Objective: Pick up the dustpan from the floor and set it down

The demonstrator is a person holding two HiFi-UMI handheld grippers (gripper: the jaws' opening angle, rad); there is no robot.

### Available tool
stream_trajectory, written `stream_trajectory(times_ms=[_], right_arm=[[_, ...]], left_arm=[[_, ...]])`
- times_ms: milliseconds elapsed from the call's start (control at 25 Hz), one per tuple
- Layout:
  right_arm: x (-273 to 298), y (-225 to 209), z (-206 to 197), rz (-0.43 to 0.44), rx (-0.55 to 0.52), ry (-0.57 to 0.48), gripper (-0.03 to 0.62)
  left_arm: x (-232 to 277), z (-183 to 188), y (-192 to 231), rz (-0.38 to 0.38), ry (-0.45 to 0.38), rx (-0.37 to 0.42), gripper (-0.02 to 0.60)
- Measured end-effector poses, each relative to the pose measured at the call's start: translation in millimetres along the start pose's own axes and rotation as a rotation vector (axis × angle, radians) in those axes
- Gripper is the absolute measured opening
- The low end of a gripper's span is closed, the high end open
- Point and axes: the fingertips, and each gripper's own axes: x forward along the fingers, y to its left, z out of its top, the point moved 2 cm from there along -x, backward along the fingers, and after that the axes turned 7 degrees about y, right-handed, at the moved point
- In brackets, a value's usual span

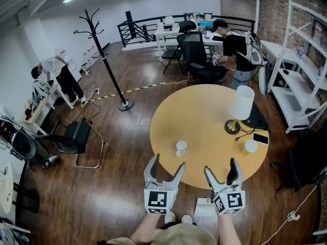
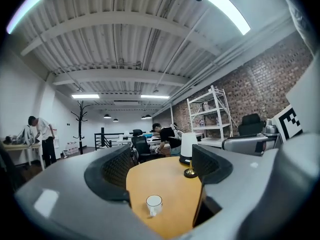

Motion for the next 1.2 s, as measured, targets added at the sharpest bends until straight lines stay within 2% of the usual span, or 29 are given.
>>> stream_trajectory(times_ms=[240,520,800,1040,1200], right_arm=[[-35,-34,-27,-0.12,-0.004,0.04,0.474],[-111,-79,-67,-0.269,-0.003,0.128,0.474],[-189,-119,-106,-0.434,0.057,0.184,0.474],[-234,-127,-152,-0.479,0.074,0.274,0.474],[-253,-133,-206,-0.491,0.096,0.351,0.474]], left_arm=[[24,0,-30,-0.139,0.01,0.028,0.374],[51,-22,-112,-0.407,0.058,0.062,0.374],[59,-58,-197,-0.647,0.131,0.145,0.374],[52,-97,-256,-0.798,0.205,0.202,0.374],[56,-131,-280,-0.847,0.249,0.263,0.374]])
